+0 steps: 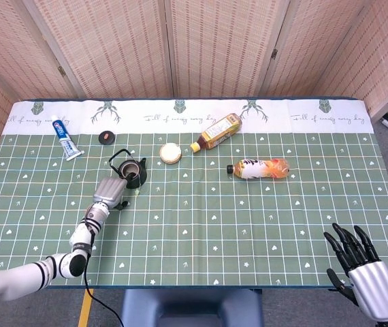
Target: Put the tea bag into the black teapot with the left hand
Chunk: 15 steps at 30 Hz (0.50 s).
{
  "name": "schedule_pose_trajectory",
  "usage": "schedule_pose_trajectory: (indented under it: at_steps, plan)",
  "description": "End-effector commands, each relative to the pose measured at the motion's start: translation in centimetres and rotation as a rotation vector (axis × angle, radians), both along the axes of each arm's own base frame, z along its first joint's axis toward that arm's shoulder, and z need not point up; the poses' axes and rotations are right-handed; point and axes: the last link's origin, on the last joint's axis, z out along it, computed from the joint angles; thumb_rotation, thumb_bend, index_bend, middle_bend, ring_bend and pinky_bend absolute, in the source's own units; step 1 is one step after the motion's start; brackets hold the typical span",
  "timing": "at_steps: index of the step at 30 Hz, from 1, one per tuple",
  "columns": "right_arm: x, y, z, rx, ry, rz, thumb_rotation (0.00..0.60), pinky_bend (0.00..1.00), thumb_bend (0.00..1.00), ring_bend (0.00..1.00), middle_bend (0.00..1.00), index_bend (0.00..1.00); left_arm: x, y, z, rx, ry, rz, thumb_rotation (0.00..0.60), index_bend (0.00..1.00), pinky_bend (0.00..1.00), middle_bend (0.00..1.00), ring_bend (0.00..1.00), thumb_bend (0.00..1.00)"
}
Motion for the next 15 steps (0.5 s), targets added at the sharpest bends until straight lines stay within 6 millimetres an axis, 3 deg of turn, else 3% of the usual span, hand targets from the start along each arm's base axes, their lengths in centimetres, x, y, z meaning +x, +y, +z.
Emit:
schedule_pose_trajectory:
  at_steps: [1,9,15]
  plan:
    - [0.0,0.0,0.0,-0.001,0.0,0.0,0.6,0.03,0.36,0.12,0.0,0.0,0.4,0.2,0.5,0.025,-0.026,-0.008,0.6,0.13,1.0,1.0,1.0,0.38]
    - [0.0,0.3,0.0,-0.003,0.004,0.008,0.6,0.03,0.37,0.12,0.0,0.0,2.5,-0.7,4.6,0.114,-0.145,-0.064,0.6,0.1,1.0,1.0,1.0,0.38]
    - [0.1,0.8,0.2,-0.016,-0.004,0.029,0.6,0.03,0.36,0.12,0.0,0.0,3.4,-5.1,10.4,0.199,-0.255,-0.162,0.6,0.1,1.0,1.0,1.0,0.38]
